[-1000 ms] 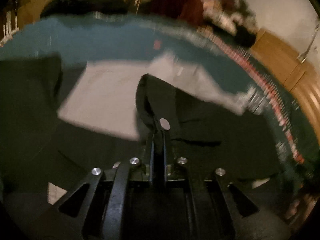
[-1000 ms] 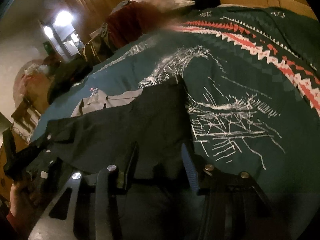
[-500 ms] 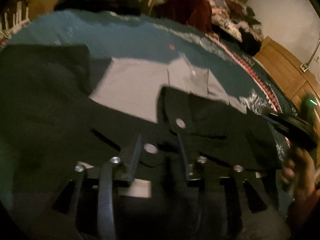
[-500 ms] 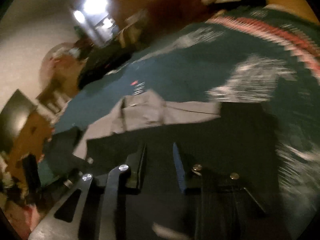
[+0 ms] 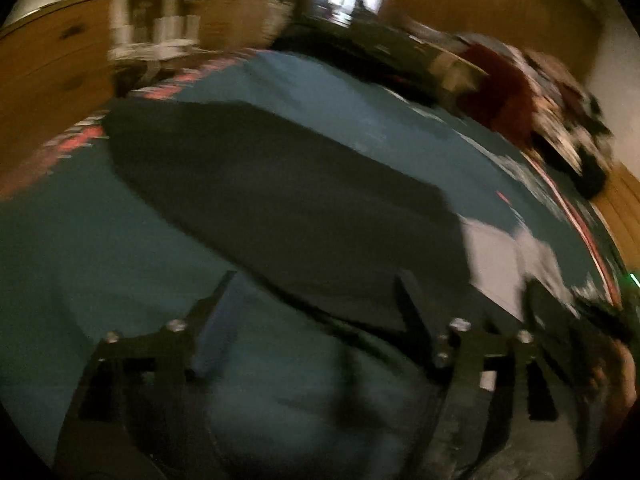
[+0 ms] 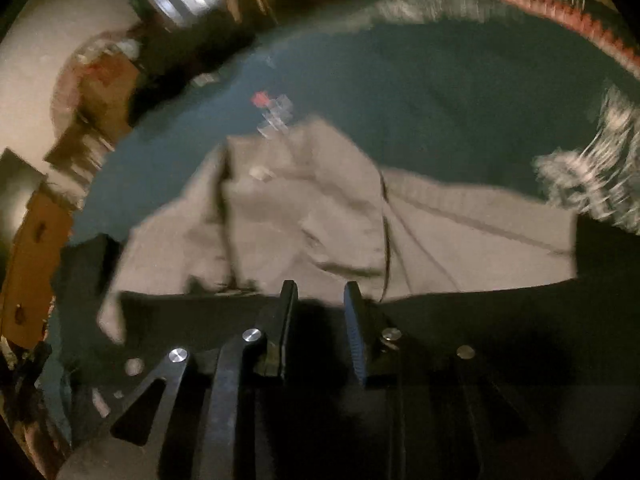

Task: Fold large clothes

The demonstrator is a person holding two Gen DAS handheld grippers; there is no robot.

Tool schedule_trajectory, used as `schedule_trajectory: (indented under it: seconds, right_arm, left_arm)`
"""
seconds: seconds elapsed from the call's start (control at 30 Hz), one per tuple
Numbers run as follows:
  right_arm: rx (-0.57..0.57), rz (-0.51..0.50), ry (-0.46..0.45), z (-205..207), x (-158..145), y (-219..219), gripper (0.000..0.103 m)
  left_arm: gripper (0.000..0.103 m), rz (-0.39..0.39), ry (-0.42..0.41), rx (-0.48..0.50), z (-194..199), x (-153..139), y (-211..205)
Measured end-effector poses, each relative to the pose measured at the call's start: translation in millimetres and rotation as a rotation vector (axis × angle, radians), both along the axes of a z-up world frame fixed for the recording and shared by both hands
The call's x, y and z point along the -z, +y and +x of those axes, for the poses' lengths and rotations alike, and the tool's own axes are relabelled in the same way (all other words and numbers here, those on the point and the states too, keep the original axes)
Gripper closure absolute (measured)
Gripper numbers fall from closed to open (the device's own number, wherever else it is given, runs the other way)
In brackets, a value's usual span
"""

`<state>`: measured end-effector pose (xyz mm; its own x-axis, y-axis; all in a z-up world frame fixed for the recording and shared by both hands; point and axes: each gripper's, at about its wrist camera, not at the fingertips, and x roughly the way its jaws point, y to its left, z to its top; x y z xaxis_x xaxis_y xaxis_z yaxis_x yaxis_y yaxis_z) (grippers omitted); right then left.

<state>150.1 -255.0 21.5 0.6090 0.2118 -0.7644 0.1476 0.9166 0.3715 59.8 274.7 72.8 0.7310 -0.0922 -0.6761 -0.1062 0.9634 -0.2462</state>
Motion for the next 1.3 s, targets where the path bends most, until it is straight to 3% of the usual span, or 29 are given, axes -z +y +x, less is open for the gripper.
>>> schedule_trajectory:
  seconds: [0.1,0.23,0.3,0.43,0.57,0.6,0.7,0.77,0.83,0.93,1.07,1.17,1.23,1.3]
  right_arm:
    - [0.002,0.009,-0.087,-37,-26,17,0.061]
    - [-0.023,0.015,-0.104,-79,-34,53,0.06]
    - [-0.038,0.029,-0.105,-95,-36,69,0.06]
    - [-0.039,0.064,-0.1,-119,-36,101,0.059]
    - [-0.047,0.066,-0.103,-130,-40,124,0.058]
    - [-0.057,0.046,-0.105,-130,-42,131,0.058]
    - [-0.073,-0.001,-0.123,-127,-46,138,0.058]
    - [-0.059,-0.018,-0.125,-126,-47,137,0.058]
    - [-0.03,-0.053,-0.128,-127,-47,132,0.058]
    - [0.003,-0.071,-0.152,-132,-53,122,0.058]
    - [0.013,-0.073,-0.185,-136,-67,112,0.058]
    - [0.024,-0.012,-0.215,-142,-77,105,0.058]
    - [0.036,0.047,-0.231,-148,-80,97,0.058]
    - [0.045,0.085,-0.227,-154,-77,91,0.058]
  left_arm:
    - [0.018,0.019,-0.014,-0.106,16,1,54]
    - [0.018,-0.109,-0.013,-0.198,46,11,121]
    - [0.018,-0.121,0.009,-0.246,64,21,143]
    - [0.018,-0.169,0.078,-0.256,98,50,175]
    - [0.021,-0.188,0.044,-0.258,115,53,193]
    - [0.028,-0.183,0.034,-0.256,121,52,193]
    - [0.093,-0.169,0.055,-0.231,135,51,198]
    - [0.096,-0.133,0.033,-0.213,135,43,192]
    - [0.097,-0.064,-0.03,-0.169,127,23,171]
    - [0.097,0.022,-0.162,-0.021,102,-24,105]
    - [0.097,-0.008,-0.303,0.264,61,-73,-6]
    - [0.094,-0.074,-0.333,0.471,24,-78,-100]
    - [0.079,-0.115,-0.268,0.604,6,-53,-158]
    - [0.046,-0.092,-0.152,0.678,-3,-13,-203]
